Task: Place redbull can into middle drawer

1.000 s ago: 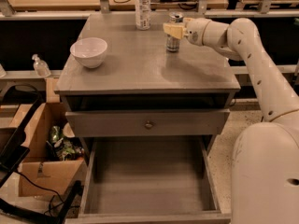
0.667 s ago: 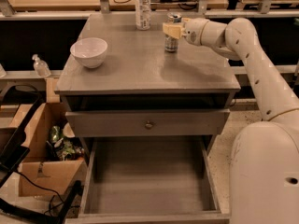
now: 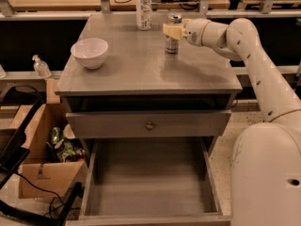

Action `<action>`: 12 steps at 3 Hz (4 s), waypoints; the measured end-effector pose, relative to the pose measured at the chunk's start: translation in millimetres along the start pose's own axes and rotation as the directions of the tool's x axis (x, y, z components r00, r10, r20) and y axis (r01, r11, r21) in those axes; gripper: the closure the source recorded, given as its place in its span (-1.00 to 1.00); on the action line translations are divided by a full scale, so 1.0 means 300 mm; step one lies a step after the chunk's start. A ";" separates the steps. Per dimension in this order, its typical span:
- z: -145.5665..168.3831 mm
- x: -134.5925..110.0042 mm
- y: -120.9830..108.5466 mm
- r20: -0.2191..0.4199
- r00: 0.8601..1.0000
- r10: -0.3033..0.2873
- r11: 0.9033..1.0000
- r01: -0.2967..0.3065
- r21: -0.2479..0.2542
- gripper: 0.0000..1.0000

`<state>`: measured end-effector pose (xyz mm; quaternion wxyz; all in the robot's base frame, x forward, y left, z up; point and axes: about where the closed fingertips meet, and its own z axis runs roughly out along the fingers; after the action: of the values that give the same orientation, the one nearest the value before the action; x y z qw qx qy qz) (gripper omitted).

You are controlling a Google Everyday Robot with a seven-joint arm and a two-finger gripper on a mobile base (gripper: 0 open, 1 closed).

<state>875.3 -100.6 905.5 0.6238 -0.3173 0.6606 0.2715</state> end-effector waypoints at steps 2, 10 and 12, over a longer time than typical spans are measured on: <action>-0.052 -0.193 0.136 0.032 0.997 -0.069 0.994 0.072 -0.085 1.00; -0.870 -0.052 0.611 -0.022 1.000 -0.017 0.998 0.016 -0.059 1.00; -0.833 0.328 0.903 0.079 0.997 -0.022 0.981 0.037 -0.191 1.00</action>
Offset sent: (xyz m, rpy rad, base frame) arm -0.0770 0.0188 0.1017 -0.0646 -0.1155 0.1289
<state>505.0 -120.5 815.9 0.6191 -0.3752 0.6020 0.3369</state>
